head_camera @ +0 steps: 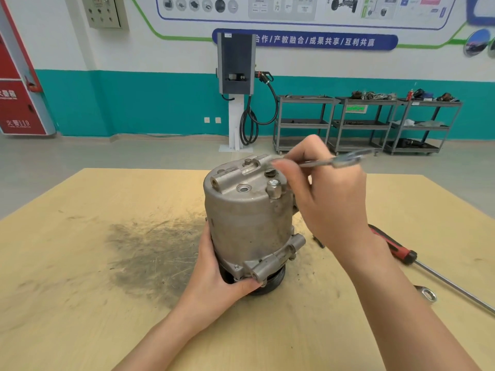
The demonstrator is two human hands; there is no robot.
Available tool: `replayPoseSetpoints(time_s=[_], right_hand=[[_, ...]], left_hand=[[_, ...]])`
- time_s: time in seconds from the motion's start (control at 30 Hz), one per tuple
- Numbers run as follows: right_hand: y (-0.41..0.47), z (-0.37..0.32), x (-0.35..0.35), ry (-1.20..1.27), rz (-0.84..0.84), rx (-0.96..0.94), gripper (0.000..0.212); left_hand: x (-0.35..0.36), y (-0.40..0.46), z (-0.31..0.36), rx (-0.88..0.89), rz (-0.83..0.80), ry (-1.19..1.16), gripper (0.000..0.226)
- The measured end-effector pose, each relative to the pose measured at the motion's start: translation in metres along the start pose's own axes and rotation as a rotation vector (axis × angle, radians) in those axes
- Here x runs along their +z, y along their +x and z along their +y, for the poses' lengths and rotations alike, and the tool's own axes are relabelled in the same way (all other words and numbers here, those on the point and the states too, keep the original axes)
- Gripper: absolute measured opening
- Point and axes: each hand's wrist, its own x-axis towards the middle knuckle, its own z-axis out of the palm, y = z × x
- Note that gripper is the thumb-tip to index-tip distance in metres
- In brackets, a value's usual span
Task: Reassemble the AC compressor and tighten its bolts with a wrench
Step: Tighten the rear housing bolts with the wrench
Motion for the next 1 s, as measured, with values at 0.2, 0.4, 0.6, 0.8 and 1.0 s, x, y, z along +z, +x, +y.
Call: replayPoseSetpoints(time_s=[0.2,0.4,0.6,0.8,1.0], right_hand=[[0.002,-0.001,-0.003,0.218,0.013,0.186,0.037],[0.005,0.011,-0.003,0.605,-0.038,0.55,0.033],[0.005,0.022,-0.003,0.865,-0.01,0.849,0.045],[0.002,0.018,0.002,0.75,-0.011,0.709,0.041],[-0.001,0.004,0.002,0.115,-0.008,0.059,0.047]], left_hand=[[-0.001,-0.001,0.002,0.001,-0.008,-0.004,0.128],[-0.001,-0.001,0.002,-0.002,-0.008,-0.015,0.127],[-0.001,0.0,0.001,-0.003,-0.009,-0.011,0.126],[-0.001,-0.001,0.001,-0.01,-0.009,-0.004,0.126],[-0.001,-0.001,0.001,-0.007,-0.005,0.015,0.126]])
